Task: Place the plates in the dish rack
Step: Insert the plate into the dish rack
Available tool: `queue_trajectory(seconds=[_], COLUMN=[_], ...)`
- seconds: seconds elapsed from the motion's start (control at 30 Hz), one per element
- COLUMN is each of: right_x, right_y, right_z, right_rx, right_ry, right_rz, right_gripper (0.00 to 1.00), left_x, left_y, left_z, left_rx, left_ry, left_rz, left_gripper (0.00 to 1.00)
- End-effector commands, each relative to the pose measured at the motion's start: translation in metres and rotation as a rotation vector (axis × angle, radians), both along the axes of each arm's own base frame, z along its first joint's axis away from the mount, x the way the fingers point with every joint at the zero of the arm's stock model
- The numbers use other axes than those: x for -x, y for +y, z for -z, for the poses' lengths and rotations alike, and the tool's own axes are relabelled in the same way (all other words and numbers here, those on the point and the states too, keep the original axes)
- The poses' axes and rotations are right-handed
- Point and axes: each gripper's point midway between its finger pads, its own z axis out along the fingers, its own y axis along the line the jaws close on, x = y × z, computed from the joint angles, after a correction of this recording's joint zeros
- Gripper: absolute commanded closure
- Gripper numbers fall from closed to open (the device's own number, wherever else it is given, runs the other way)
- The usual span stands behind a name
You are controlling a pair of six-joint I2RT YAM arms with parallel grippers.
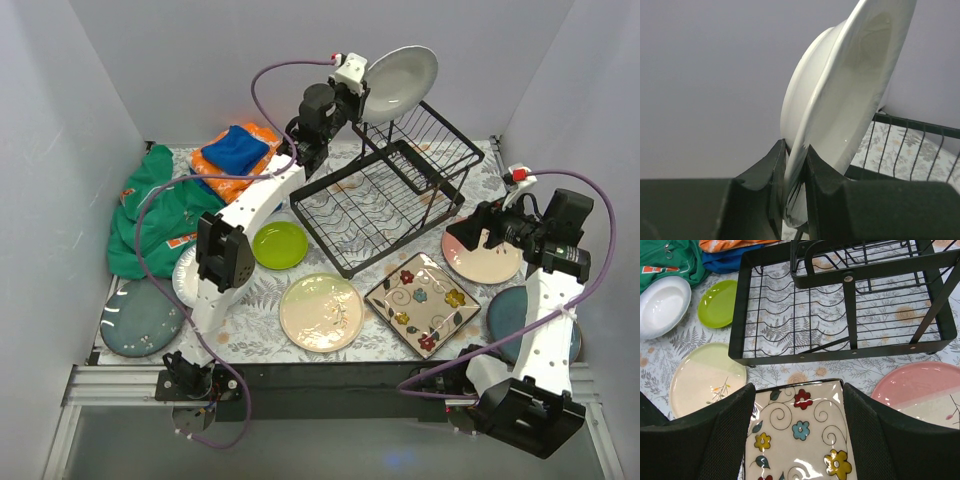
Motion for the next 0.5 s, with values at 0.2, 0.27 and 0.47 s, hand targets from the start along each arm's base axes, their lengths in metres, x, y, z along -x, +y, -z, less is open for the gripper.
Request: queue_trajectory(seconds=[0.2,0.27,0.47], right_x=[-0.005,-0.006,-0.006], right_y=[-0.001,-0.001,-0.001], right_z=[0.005,0.006,0.009], right_rx=[-0.007,-0.010,-0.015], right_ry=[-0.010,-0.007,-0.003], right_rz=[-0.013,-0.013,-0.012], right_gripper=[0.24,0.24,0.24], left_x=[0.027,0.023,0.017], left_y=[0.028,0.028,0.020], left_z=[-0.144,-0.138,-0.118], left_rx=[0.260,0.255,0.216], left_ry=[-0.388,-0.387,-0.371], left_rz=[-0.098,-0.116,-0.132], left_gripper=[1.00,1.00,1.00])
